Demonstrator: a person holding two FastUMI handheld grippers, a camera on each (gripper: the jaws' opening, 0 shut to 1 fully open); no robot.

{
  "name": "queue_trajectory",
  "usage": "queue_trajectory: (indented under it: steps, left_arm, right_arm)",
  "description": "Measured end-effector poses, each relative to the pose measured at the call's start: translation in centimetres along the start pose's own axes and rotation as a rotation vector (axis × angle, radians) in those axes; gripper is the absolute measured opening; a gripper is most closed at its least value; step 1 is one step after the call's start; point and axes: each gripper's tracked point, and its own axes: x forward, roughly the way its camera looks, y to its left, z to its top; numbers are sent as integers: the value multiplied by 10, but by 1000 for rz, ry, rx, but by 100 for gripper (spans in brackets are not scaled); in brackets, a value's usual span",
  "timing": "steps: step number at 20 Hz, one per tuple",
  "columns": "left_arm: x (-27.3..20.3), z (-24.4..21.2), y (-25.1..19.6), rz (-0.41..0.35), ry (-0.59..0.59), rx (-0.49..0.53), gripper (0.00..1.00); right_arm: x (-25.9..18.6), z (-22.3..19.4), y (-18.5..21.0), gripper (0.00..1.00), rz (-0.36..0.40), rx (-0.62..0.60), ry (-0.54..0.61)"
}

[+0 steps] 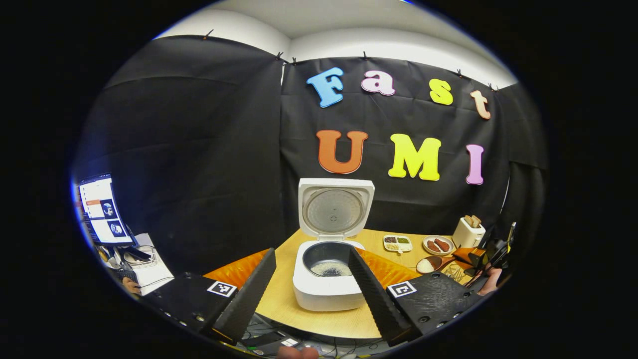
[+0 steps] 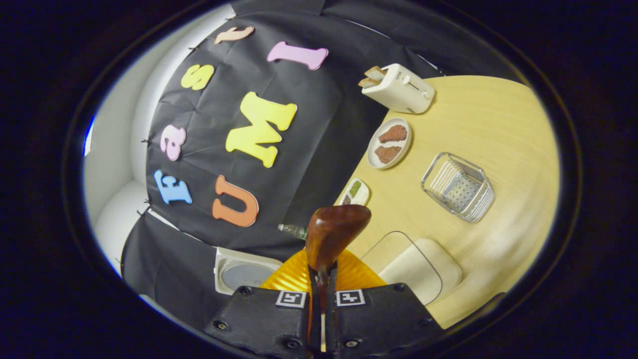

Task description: Close the left gripper, press the button to open the rice cooker; take a wooden spoon from the chopstick holder with the right hand, scoop a spoonful of rice and pour it into the rice cooker, then put the wooden spoon back into the chopstick holder.

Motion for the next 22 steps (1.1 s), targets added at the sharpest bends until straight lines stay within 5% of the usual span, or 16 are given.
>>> queue_trajectory:
  steps: [7, 11, 22]
  left_arm:
    - [-4, 0, 28, -8, -46, 53, 94]
    - [-6, 9, 51, 5, -75, 0, 94]
    - [-4, 7, 135, 101, -83, -47, 94]
  right_arm:
    - [38, -46, 91, 8, 100, -70, 79]
    - [73, -88, 134, 8, 131, -135, 129]
    - [152, -204, 149, 8, 50, -592, 247]
